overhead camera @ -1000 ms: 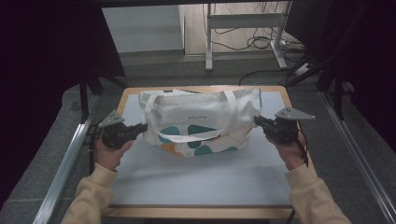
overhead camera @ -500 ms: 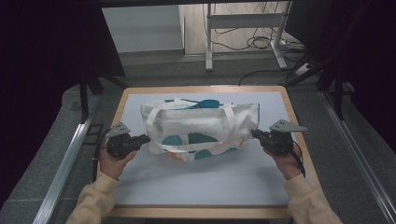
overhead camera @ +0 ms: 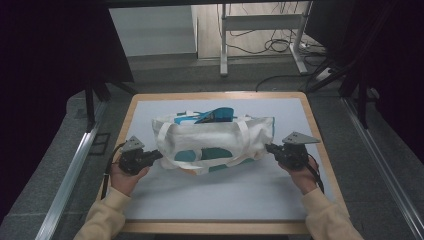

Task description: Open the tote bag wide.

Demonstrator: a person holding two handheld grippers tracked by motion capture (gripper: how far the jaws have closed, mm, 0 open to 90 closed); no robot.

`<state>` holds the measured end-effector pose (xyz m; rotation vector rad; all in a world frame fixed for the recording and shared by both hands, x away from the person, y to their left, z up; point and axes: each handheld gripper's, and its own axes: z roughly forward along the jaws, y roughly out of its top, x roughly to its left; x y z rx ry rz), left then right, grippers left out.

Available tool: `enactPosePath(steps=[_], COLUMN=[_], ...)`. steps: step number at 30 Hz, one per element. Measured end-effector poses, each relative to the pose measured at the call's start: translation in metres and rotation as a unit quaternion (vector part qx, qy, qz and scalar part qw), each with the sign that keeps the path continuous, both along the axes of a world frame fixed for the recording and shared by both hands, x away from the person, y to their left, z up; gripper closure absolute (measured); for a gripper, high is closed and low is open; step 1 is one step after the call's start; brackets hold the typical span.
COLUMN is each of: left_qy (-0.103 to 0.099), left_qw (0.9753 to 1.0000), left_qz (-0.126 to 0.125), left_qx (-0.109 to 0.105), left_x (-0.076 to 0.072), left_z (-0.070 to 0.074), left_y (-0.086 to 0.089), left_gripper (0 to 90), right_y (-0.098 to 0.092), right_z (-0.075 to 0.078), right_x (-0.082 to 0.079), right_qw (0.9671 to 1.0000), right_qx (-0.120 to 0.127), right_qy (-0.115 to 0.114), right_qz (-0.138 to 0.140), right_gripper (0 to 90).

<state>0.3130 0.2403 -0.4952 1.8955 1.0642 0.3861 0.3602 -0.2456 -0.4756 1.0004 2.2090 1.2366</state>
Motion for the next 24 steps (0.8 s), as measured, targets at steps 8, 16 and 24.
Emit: enactPosePath(steps=[8, 16, 24], left_qy=[0.02, 0.04, 0.05], left_qw=[0.9995, 0.999, 0.9983], left_qz=[-0.007, -0.011, -0.011], left_qx=[0.024, 0.018, 0.029], left_x=[0.003, 0.007, 0.009], left_z=[-0.015, -0.025, -0.032], left_y=[-0.006, -0.007, -0.012], left_gripper=[87.4, 87.1, 87.1], right_y=[0.004, 0.005, 0.006], right_z=[-0.019, -0.031, -0.037], right_x=[0.002, 0.004, 0.003], right_qw=[0.9994, 0.9985, 0.9979], right_qx=[-0.019, -0.025, -0.031], right_qy=[0.028, 0.047, 0.056], right_qz=[0.003, 0.006, 0.009], right_gripper=[86.1, 85.9, 85.8])
